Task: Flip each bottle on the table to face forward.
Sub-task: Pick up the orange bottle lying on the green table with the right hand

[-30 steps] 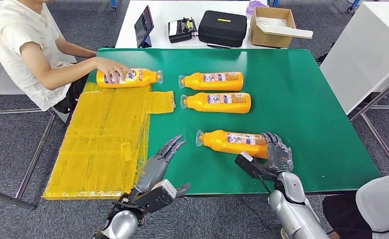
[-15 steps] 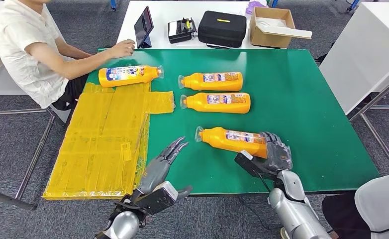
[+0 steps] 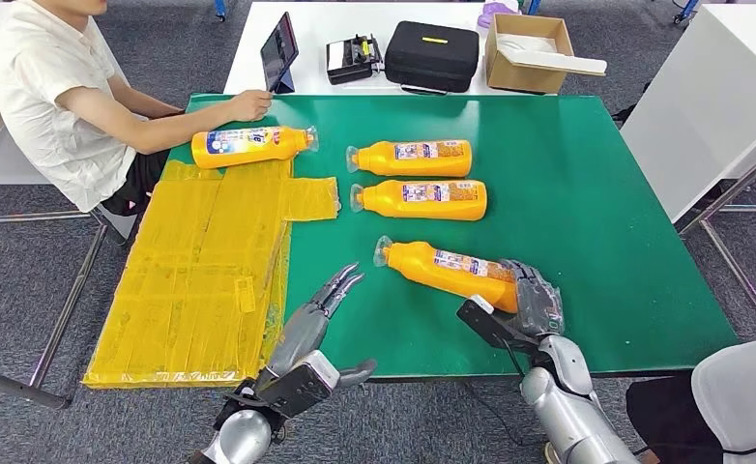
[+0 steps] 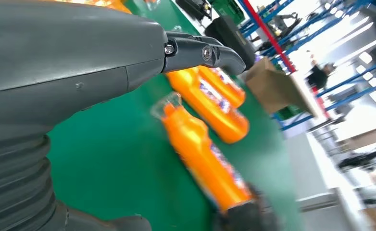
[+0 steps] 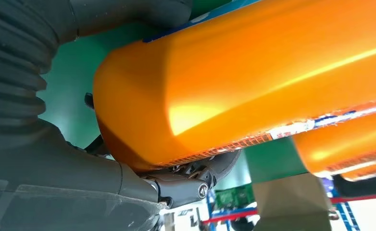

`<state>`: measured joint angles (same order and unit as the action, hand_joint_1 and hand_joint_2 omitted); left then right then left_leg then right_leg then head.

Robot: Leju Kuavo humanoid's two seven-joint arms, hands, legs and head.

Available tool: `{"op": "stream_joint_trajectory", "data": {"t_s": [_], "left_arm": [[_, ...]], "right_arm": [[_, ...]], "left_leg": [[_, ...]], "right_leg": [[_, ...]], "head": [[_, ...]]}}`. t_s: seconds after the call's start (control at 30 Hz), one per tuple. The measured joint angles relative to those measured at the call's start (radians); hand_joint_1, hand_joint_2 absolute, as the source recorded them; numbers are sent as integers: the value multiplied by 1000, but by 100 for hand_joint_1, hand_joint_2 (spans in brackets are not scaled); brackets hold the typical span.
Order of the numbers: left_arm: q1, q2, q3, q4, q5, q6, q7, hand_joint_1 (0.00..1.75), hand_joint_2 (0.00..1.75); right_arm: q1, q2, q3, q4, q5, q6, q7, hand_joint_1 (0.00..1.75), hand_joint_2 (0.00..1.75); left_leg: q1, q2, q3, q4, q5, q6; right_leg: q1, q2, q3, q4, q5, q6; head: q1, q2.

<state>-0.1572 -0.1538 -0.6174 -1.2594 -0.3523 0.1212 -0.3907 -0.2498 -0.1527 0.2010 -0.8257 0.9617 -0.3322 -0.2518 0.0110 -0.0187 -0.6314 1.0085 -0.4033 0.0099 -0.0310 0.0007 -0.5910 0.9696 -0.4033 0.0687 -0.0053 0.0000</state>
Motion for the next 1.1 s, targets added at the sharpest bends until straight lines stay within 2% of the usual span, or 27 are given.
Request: {"op": "stream_joint_trajectory", "data": {"t_s": [0.1, 0.3, 0.47, 0.8, 1.1], "left_arm": [[14, -18, 3, -2, 104, -2, -19, 0, 175], [36, -48, 12, -15, 288, -9, -22, 0, 175], [49, -65, 20, -21, 500, -76, 16, 0, 175], [64, -74, 26, -3, 747, -142, 72, 0, 175], [79, -74, 59, 42, 937, -62, 97, 0, 175]], "right_arm": [[29, 2, -4, -31, -45, -20, -34, 175, 175], [67, 4, -6, -82, -76, -27, -48, 175, 175], [80, 4, -5, -102, -105, -27, -61, 175, 175], [78, 4, -5, -105, -149, -39, -80, 175, 175], [84, 8, 0, -112, -199, -58, -112, 175, 175]], "left_leg": [[0, -1, -1, 0, 0, 0], [0, -1, -2, 0, 0, 0], [0, -1, -2, 0, 0, 0], [0, -1, -3, 0, 0, 0], [0, -2, -5, 0, 0, 0]], "right_leg": [[0, 0, 0, 0, 0, 0], [0, 0, -1, 0, 0, 0], [0, 0, -1, 0, 0, 0], [0, 0, -2, 0, 0, 0], [0, 0, -3, 0, 0, 0]], "head": [[0, 0], [0, 0], [0, 0], [0, 0], [0, 0]]}}
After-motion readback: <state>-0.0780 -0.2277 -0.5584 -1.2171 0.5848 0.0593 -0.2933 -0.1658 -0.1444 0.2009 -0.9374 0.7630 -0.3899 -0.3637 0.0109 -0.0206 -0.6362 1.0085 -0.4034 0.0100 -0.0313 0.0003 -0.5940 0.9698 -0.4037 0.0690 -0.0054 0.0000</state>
